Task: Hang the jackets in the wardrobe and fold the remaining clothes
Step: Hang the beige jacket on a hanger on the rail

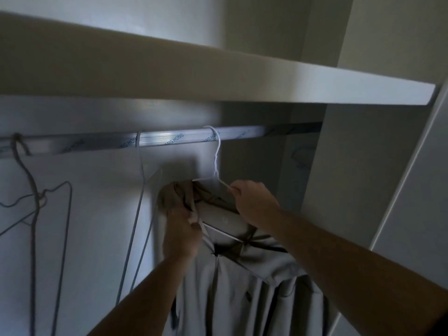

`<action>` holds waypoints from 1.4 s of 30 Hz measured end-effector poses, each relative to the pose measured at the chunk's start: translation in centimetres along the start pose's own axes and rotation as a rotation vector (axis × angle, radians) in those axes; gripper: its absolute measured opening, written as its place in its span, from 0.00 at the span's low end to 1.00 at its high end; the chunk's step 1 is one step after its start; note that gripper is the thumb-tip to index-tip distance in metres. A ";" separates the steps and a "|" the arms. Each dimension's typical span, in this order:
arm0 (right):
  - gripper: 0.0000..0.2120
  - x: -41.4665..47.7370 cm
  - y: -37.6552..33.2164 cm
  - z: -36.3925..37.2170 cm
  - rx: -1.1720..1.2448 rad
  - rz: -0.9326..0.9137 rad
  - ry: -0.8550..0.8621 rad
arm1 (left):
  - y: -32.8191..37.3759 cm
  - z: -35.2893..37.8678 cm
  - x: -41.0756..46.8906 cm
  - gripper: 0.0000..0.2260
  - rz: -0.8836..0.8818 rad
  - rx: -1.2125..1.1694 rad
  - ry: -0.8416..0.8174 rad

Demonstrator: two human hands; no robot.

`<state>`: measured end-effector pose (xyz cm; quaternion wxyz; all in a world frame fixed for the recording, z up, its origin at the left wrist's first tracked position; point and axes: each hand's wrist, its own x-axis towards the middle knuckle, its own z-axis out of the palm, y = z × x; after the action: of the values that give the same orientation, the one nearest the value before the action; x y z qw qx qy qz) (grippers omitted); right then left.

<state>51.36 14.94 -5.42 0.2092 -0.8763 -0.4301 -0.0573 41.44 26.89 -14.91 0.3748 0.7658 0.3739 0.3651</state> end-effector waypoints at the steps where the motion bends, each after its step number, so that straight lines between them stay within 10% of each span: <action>1: 0.17 -0.7 0.2 0.4 -0.160 -0.044 0.047 | -1.3 0.7 -0.8 0.07 -0.042 0.021 -0.034; 7: 0.27 -5.6 2.3 2.9 -0.540 -0.256 0.264 | -6.7 5.2 -3.0 0.07 -0.241 0.012 -0.270; 15: 0.36 -7.6 5.1 4.9 -0.512 -0.191 0.208 | -5.2 6.7 -0.3 0.23 -0.753 -0.395 -0.327; 22: 0.44 -8.6 5.8 4.6 -0.481 -0.190 0.223 | -4.4 6.0 0.6 0.14 -0.847 -0.375 -0.356; 30: 0.10 -11.1 6.3 7.8 -0.312 -0.532 0.258 | -5.4 3.0 -2.6 0.14 -0.899 -0.521 -0.290; 34: 0.10 -12.0 5.2 11.8 0.109 -0.136 -0.140 | -6.4 1.6 -5.0 0.15 -0.849 -0.485 -0.423; 42: 0.04 -9.5 0.5 15.2 1.054 0.551 -0.290 | -7.3 -2.0 -7.1 0.18 -0.867 -0.793 -0.780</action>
<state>44.62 14.06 -21.96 0.5609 -0.7329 -0.1824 0.3391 34.32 24.68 -22.21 0.8439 0.4286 0.3224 -0.0095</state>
